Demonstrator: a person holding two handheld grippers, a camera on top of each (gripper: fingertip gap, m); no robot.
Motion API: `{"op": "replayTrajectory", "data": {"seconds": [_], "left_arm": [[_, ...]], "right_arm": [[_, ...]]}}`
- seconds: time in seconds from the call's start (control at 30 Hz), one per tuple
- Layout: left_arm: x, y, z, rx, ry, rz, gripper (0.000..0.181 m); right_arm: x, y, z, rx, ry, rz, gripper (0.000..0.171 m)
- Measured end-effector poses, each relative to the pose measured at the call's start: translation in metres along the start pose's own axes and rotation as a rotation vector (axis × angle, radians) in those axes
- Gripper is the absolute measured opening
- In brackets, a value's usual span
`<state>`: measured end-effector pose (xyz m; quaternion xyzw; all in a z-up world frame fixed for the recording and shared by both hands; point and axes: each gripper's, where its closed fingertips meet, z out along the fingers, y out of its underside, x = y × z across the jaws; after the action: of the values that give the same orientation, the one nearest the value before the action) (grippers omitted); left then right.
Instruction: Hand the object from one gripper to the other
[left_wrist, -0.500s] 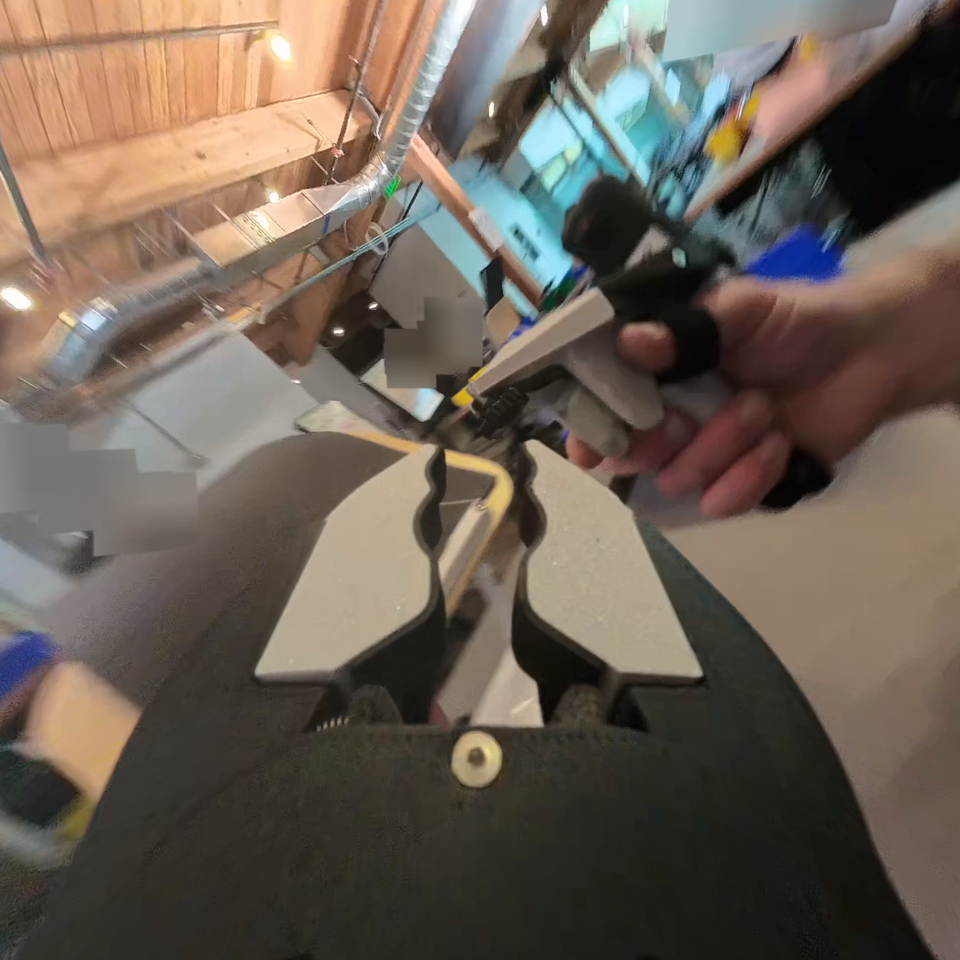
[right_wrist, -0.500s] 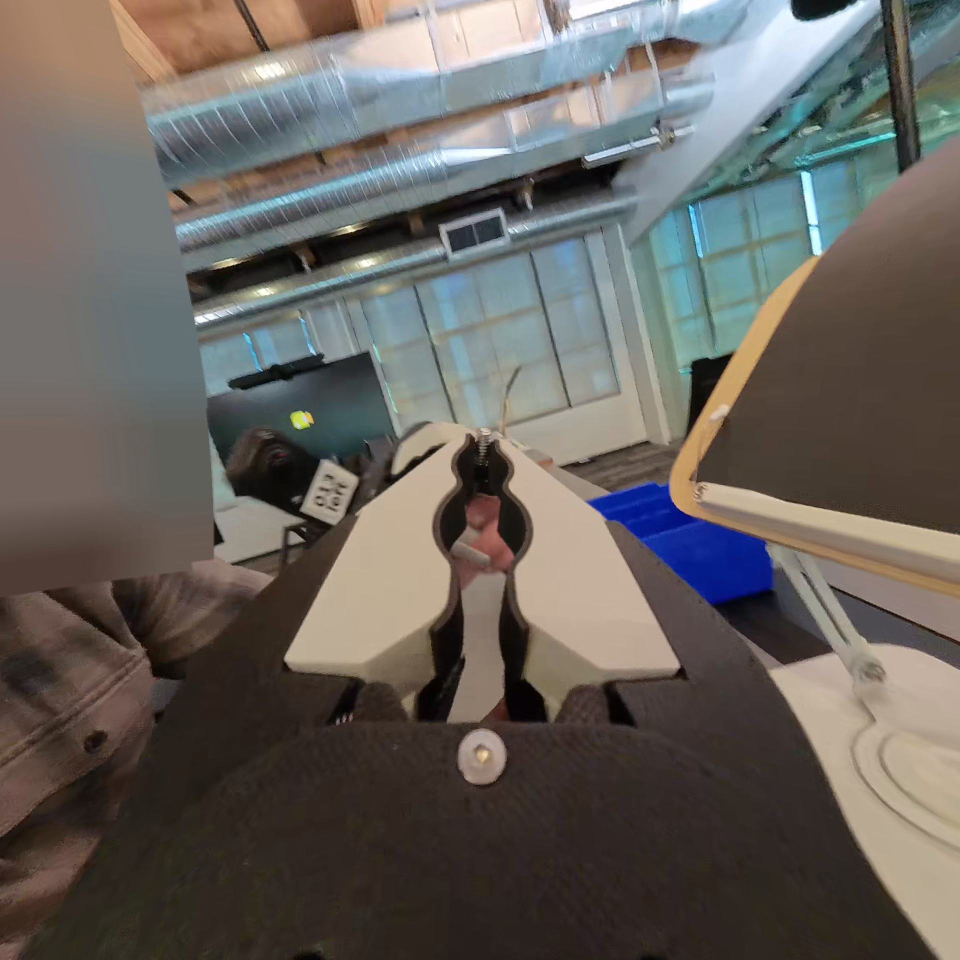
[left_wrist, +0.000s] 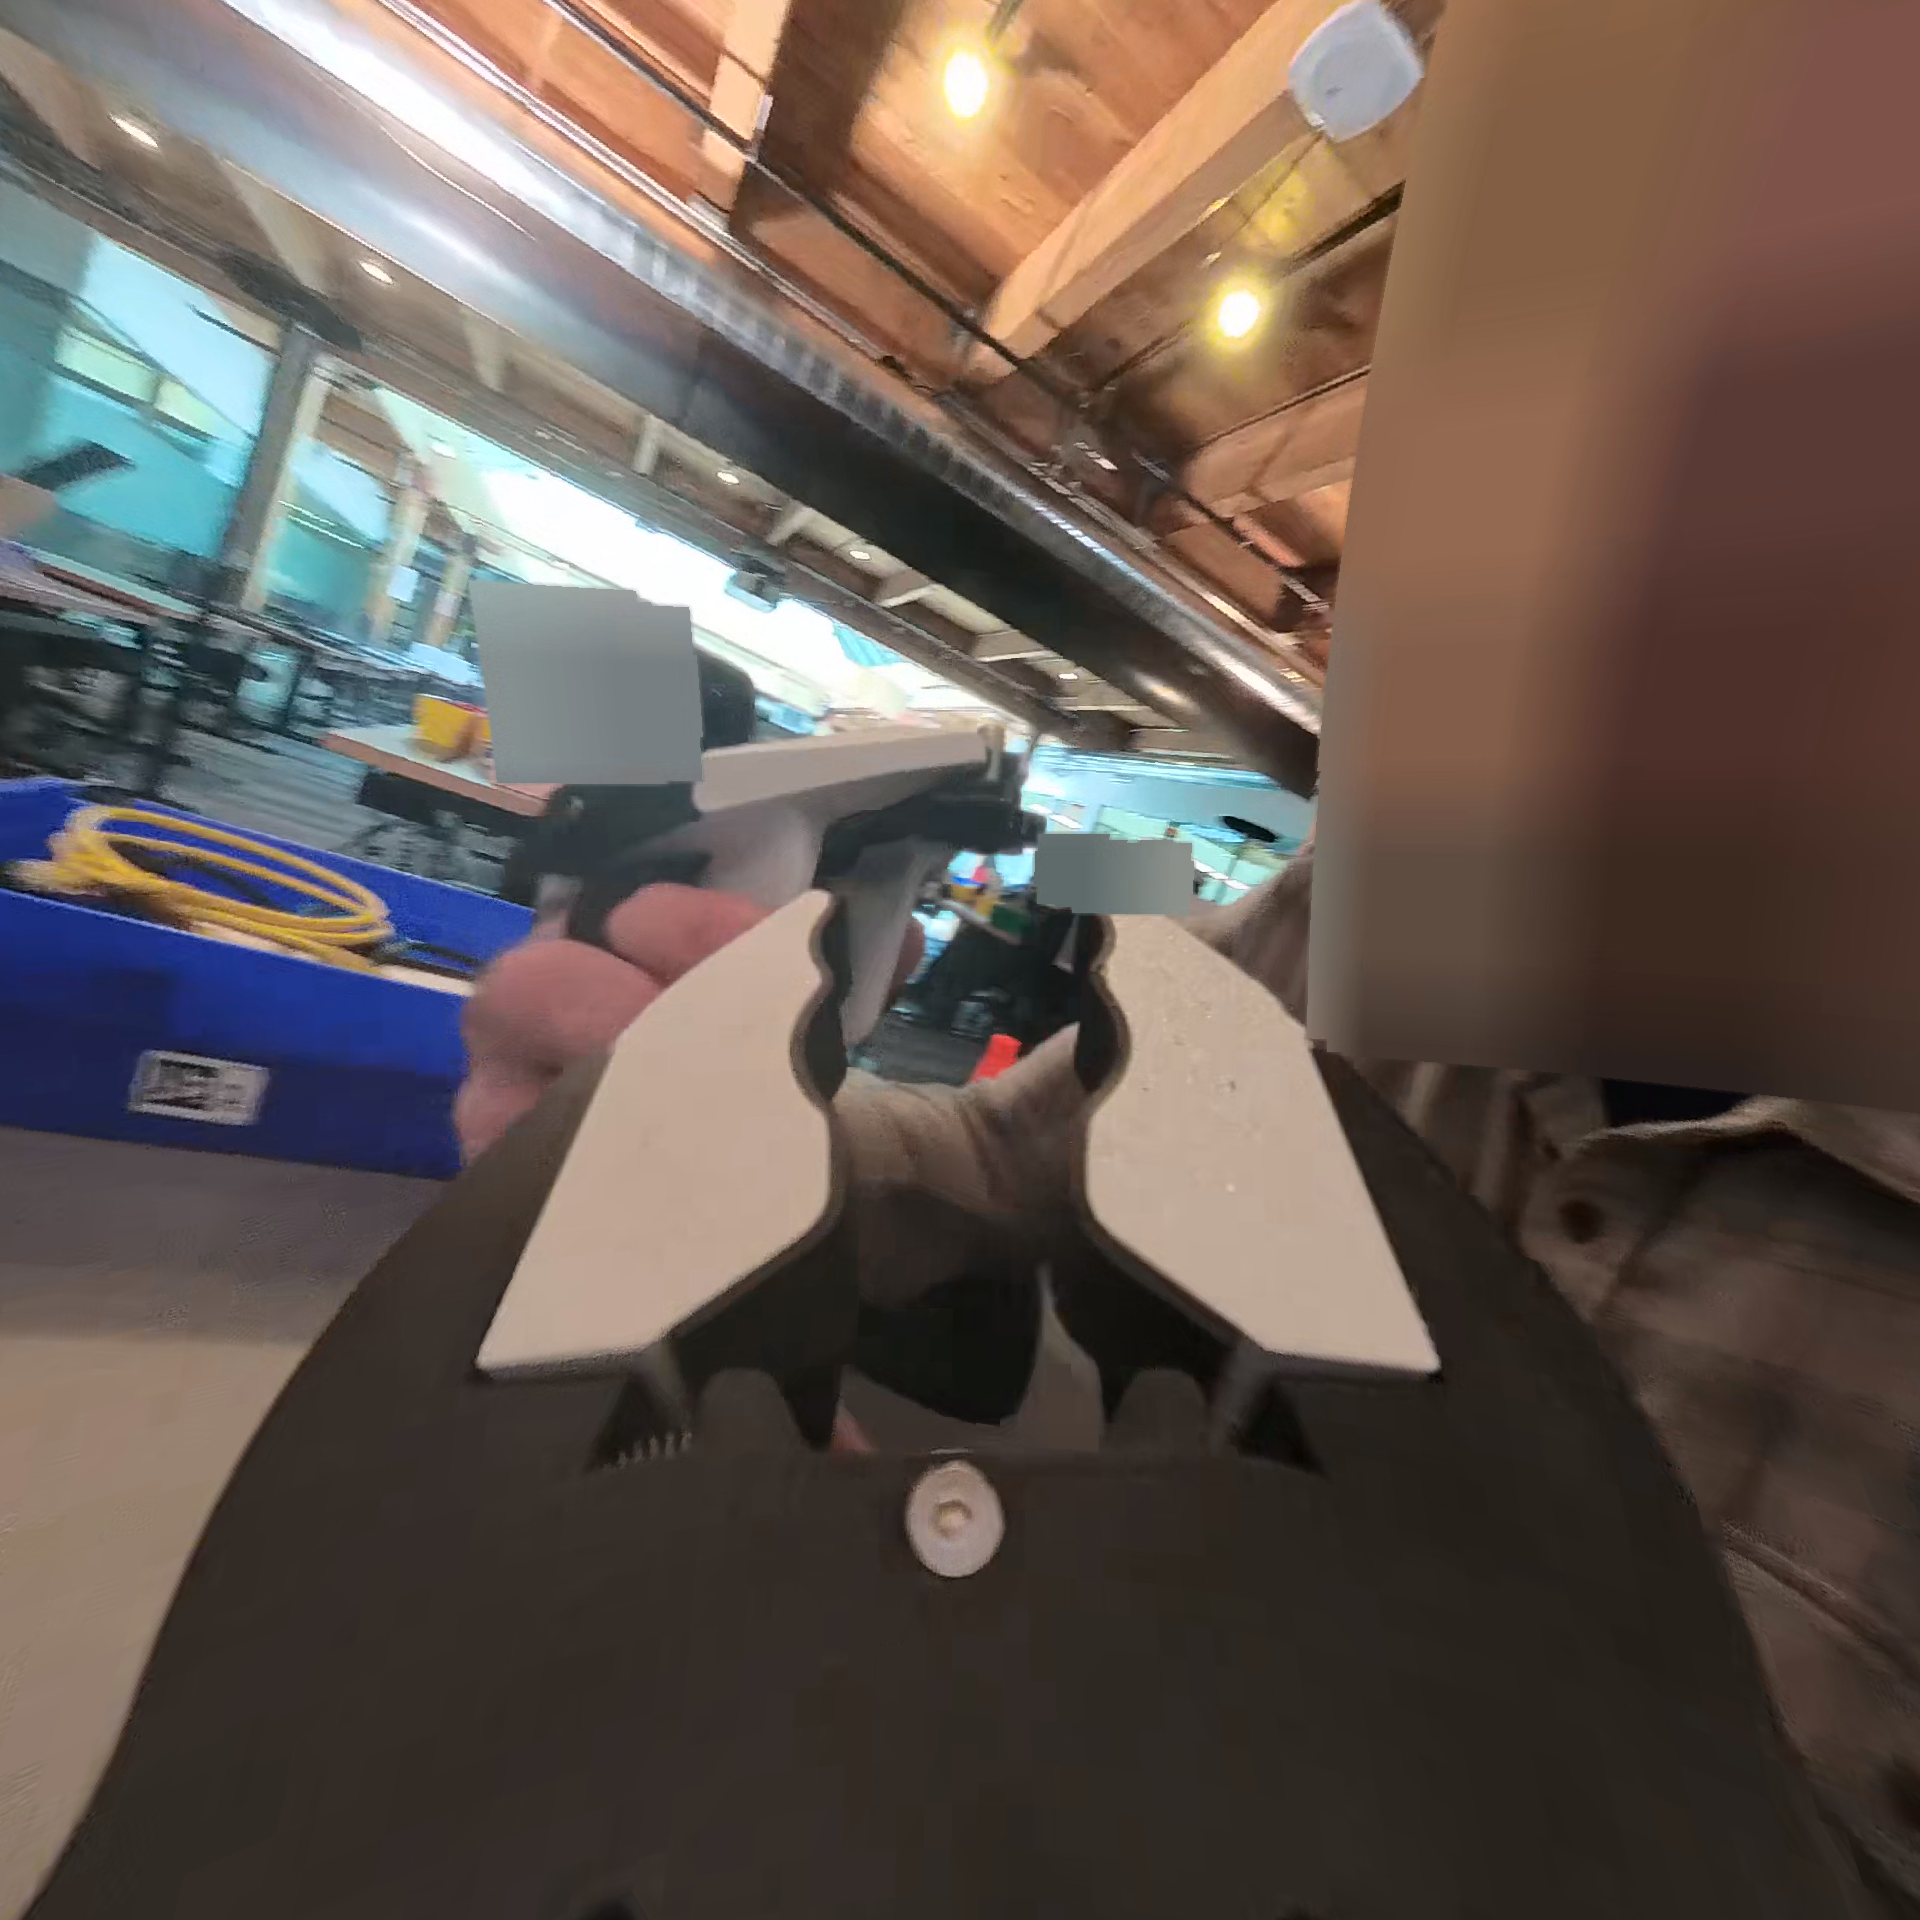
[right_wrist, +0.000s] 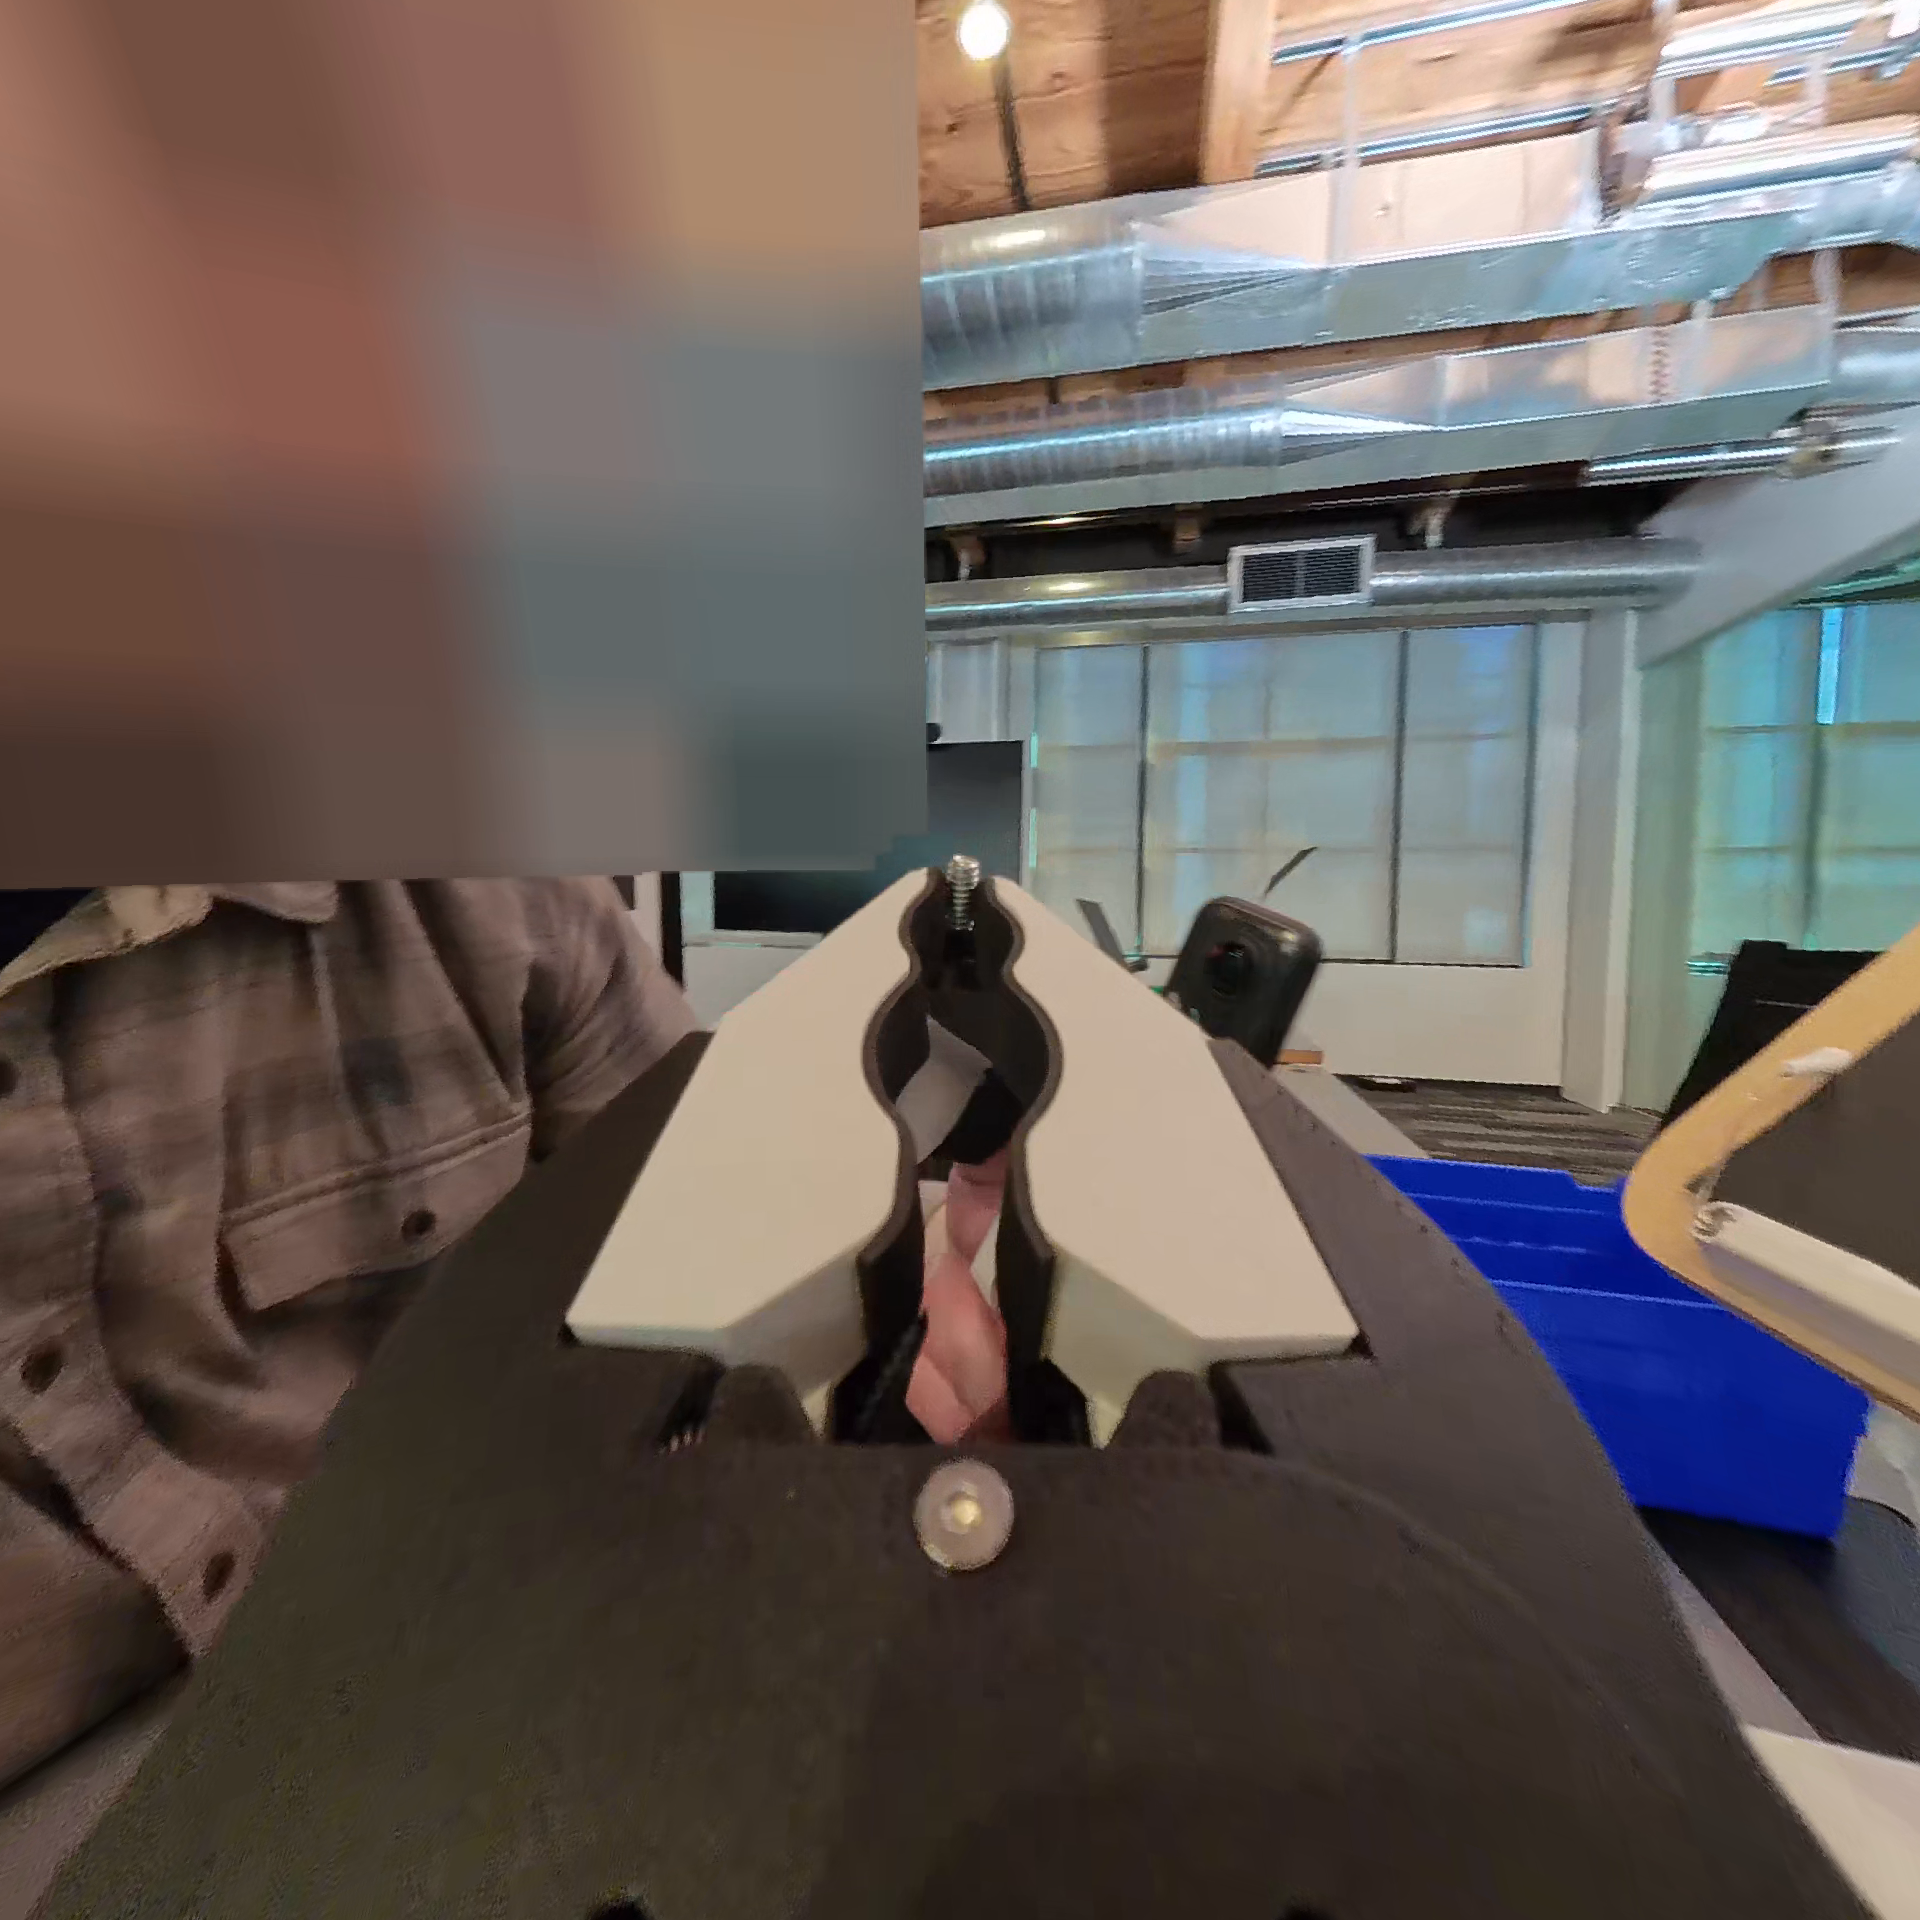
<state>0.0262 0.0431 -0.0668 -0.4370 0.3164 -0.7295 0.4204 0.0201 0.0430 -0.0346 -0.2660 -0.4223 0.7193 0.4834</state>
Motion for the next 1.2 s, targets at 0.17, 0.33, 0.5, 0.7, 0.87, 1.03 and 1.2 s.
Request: {"op": "replayTrajectory", "data": {"seconds": [0.17,0.33,0.5,0.7,0.87,1.03,1.2], "left_arm": [[0.027,0.021,0.007,-0.028,0.208,-0.076,0.040],[0.045,0.034,0.008,-0.064,0.304,-0.063,0.038],[0.039,0.039,0.011,-0.054,0.277,-0.059,0.033],[0.035,0.037,0.009,-0.034,0.230,0.017,0.023],[0.033,0.036,0.008,-0.042,0.196,0.078,0.024],[0.035,0.042,0.009,-0.085,0.188,0.146,0.032],[0.033,0.039,0.009,-0.069,0.165,0.165,0.025]], "right_arm": [[-0.023,0.015,0.004,-0.090,-0.126,-0.013,0.002],[-0.040,0.030,0.006,-0.172,-0.224,0.004,0.002],[-0.050,0.039,0.005,-0.226,-0.279,0.019,0.003],[-0.047,0.042,0.004,-0.247,-0.268,0.054,0.002],[-0.044,0.041,0.004,-0.224,-0.264,0.103,0.002],[-0.042,0.038,0.005,-0.184,-0.261,0.151,0.002],[-0.042,0.040,0.005,-0.198,-0.258,0.153,0.003]]}}
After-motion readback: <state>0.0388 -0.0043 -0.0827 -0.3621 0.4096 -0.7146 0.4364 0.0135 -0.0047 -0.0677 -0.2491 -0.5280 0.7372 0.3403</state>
